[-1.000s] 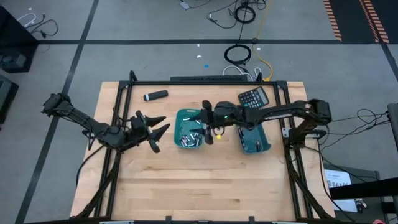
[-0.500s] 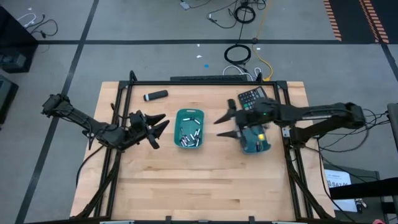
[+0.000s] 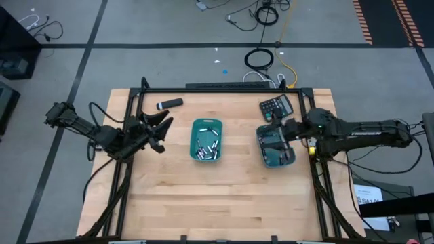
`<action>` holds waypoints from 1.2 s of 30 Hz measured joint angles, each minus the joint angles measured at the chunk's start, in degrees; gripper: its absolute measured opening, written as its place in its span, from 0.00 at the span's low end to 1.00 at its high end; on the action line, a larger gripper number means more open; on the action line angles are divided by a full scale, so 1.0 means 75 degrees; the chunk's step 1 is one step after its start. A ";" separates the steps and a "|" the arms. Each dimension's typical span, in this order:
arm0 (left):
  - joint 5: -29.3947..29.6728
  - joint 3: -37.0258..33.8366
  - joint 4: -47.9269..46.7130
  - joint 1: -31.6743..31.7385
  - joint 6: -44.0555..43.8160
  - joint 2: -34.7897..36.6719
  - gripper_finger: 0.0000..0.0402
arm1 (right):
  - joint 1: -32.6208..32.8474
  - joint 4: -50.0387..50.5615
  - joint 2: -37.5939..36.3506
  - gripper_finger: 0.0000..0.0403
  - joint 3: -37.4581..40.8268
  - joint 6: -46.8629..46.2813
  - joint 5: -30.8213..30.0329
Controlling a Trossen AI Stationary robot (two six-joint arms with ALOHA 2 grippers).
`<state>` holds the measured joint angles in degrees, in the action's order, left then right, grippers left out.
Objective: Sort batteries
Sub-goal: Return to Home position
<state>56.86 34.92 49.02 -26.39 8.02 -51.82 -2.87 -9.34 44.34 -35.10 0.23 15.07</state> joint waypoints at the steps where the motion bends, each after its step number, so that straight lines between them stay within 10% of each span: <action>1: 0.0000 0.0003 -0.0135 -0.0030 0.0104 0.0067 0.46 | -0.0001 -0.0039 -0.0231 0.53 0.0130 -0.0006 0.0000; 11: -0.0199 -0.0097 -0.2222 -0.0099 -0.0395 0.0177 0.46 | -0.0006 -0.0027 -0.1898 0.53 0.1311 -0.0091 -0.0594; 36: -0.1170 -0.2513 -0.2042 -0.0099 -0.1232 0.1402 0.46 | -0.0013 -0.0553 -0.3845 0.53 0.3169 -0.0356 -0.1483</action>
<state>48.09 16.07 33.71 -27.14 -1.22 -41.30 -2.97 -13.49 15.50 -11.33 -2.43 3.95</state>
